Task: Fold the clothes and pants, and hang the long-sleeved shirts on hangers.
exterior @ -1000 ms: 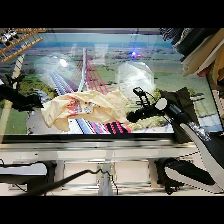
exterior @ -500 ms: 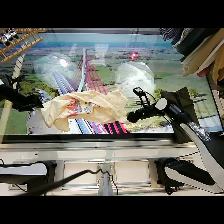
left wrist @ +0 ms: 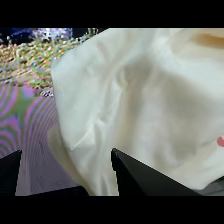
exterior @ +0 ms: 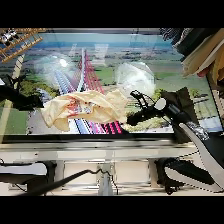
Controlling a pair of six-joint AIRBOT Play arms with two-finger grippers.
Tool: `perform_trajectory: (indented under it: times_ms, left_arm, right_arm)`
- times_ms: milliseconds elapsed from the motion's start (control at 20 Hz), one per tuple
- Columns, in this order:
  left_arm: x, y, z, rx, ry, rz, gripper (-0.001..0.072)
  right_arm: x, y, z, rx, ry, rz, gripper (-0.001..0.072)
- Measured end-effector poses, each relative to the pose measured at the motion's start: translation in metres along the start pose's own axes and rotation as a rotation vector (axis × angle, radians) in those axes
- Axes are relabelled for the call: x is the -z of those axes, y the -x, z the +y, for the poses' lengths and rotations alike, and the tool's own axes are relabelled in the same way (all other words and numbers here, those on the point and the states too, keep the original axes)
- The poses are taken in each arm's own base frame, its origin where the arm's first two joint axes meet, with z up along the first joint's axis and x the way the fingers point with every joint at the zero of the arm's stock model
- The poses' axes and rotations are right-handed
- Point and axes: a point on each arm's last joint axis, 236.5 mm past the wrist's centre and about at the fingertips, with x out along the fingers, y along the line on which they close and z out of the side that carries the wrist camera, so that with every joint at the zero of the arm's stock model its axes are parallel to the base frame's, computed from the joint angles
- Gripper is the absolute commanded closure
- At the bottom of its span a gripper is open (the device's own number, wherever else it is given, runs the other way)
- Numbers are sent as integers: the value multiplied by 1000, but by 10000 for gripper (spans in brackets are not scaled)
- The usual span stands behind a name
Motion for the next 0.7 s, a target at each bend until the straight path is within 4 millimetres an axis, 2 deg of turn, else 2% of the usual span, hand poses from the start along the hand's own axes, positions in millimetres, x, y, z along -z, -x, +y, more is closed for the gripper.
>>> perform_trajectory:
  times_ms: [150, 200, 300, 350, 400, 450, 700]
  left_arm:
    - [-1, -13, 2, 11, 1, 22, 111]
    - [-2, -17, 3, 17, 4, 25, 111]
    - [-6, -24, 2, 33, 6, 21, 129]
    - [-10, -26, 1, 42, 5, 11, 323]
    - [-13, -28, -1, 52, 5, -1, 570]
    - [-17, -29, -3, 65, 7, -16, 700]
    - [-36, -28, -16, 120, 17, -89, 702]
  right_arm:
    - [4, -10, 5, -9, 32, 28, 298]
    - [2, -13, 4, -3, 41, 26, 323]
    - [-1, -19, 2, 10, 52, 18, 458]
    - [-2, -21, 1, 15, 55, 15, 550]
    - [-3, -22, 1, 17, 58, 14, 648]
    - [-3, -23, 1, 20, 58, 12, 697]
    - [-8, -19, 2, 30, 63, -10, 698]
